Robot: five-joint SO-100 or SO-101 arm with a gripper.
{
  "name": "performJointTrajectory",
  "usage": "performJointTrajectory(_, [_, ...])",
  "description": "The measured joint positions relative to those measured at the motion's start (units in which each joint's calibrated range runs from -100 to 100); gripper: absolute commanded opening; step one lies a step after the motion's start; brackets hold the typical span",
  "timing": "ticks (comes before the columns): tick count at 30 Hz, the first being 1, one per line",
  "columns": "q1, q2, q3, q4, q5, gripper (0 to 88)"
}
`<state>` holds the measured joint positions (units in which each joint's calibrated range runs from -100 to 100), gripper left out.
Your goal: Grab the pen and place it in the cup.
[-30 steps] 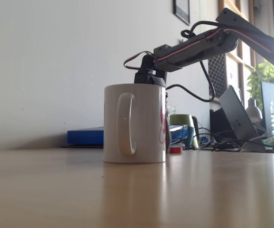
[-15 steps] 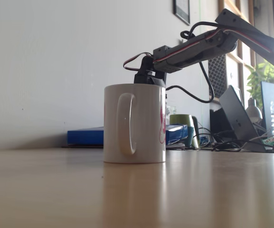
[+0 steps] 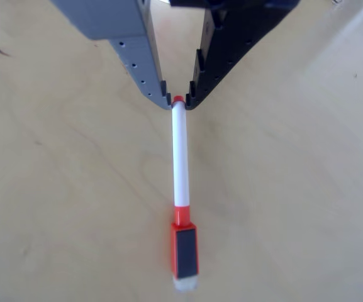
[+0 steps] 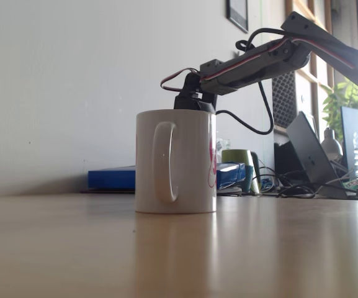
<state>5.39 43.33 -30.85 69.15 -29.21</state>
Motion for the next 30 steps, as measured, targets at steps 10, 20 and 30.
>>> performJointTrajectory(10, [-4.65,-10.69,-3.01,-0.34,7.91,0.9])
performJointTrajectory(20, [-5.24,-17.18,-3.01,-0.25,11.04,0.9])
performJointTrajectory(30, [-5.24,-25.77,-3.01,-0.25,15.73,0.9])
